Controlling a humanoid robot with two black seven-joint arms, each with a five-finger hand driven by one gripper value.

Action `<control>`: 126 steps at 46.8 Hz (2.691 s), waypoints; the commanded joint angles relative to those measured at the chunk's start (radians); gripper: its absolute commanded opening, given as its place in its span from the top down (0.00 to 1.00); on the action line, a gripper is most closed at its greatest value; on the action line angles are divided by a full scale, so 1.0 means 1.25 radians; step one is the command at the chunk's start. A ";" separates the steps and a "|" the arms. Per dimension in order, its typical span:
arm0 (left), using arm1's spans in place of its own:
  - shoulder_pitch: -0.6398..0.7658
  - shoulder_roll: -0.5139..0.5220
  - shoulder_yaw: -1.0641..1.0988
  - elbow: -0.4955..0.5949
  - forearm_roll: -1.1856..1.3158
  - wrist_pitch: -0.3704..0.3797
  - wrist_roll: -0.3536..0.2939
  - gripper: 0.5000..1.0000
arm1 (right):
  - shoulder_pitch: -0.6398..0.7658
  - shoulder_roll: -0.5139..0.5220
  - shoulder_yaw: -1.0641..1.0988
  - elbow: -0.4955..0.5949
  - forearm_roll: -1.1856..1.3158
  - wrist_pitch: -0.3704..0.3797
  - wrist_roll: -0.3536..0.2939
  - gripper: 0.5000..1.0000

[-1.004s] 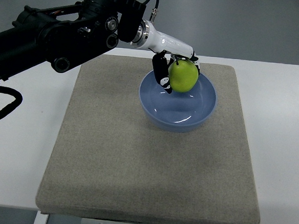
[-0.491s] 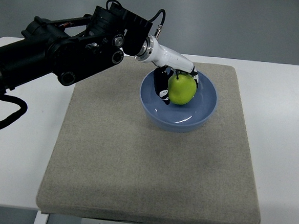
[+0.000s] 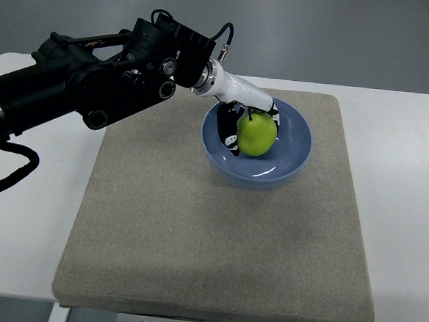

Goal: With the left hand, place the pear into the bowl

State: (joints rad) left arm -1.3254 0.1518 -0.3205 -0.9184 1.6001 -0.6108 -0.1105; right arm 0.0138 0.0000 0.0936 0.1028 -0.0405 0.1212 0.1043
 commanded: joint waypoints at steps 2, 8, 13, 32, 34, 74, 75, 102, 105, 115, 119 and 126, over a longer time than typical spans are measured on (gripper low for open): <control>0.000 -0.001 -0.001 0.002 -0.001 0.000 0.000 0.92 | 0.000 0.000 0.000 0.000 -0.001 0.000 0.000 0.15; 0.005 -0.001 0.000 0.002 -0.001 0.000 0.000 0.54 | 0.000 0.000 0.000 0.000 0.000 0.000 0.000 0.15; 0.005 -0.001 0.000 0.001 -0.001 0.000 0.000 0.33 | 0.000 0.000 0.000 0.000 -0.001 0.000 0.000 0.15; 0.004 -0.001 -0.001 -0.002 -0.005 0.000 0.001 0.08 | 0.000 0.000 0.000 0.000 -0.001 0.000 0.000 0.15; 0.004 -0.001 -0.003 -0.002 -0.005 0.000 0.001 0.08 | 0.000 0.000 0.000 0.000 -0.001 0.000 0.000 0.15; 0.093 0.077 -0.237 0.007 -0.255 0.093 -0.001 0.01 | 0.000 0.000 0.000 0.000 0.000 0.000 0.000 0.15; 0.093 0.083 -0.237 0.007 -0.289 0.098 -0.001 0.01 | 0.000 0.000 0.000 0.000 -0.001 0.000 0.000 0.15; 0.212 0.172 -0.304 0.111 -0.919 0.105 -0.001 0.01 | 0.000 0.000 0.000 0.000 0.000 0.000 0.000 0.15; 0.228 0.173 -0.317 0.138 -0.969 0.103 -0.001 0.01 | 0.000 0.000 0.000 0.000 -0.001 0.000 0.000 0.15; 0.282 0.185 -0.318 0.212 -1.161 0.093 0.000 0.01 | 0.000 0.000 0.000 0.000 -0.001 0.000 0.000 0.15; 0.299 0.185 -0.318 0.233 -1.200 0.089 0.000 0.01 | 0.000 0.000 0.000 0.000 -0.001 0.000 0.000 0.15; 0.340 0.185 -0.319 0.244 -1.274 0.068 0.002 0.01 | 0.000 0.000 0.000 0.000 -0.001 0.000 0.000 0.15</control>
State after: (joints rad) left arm -0.9207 0.3837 -0.7181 -0.6162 0.0516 -0.5145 -0.1098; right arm 0.0138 0.0000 0.0936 0.1028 -0.0408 0.1212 0.1043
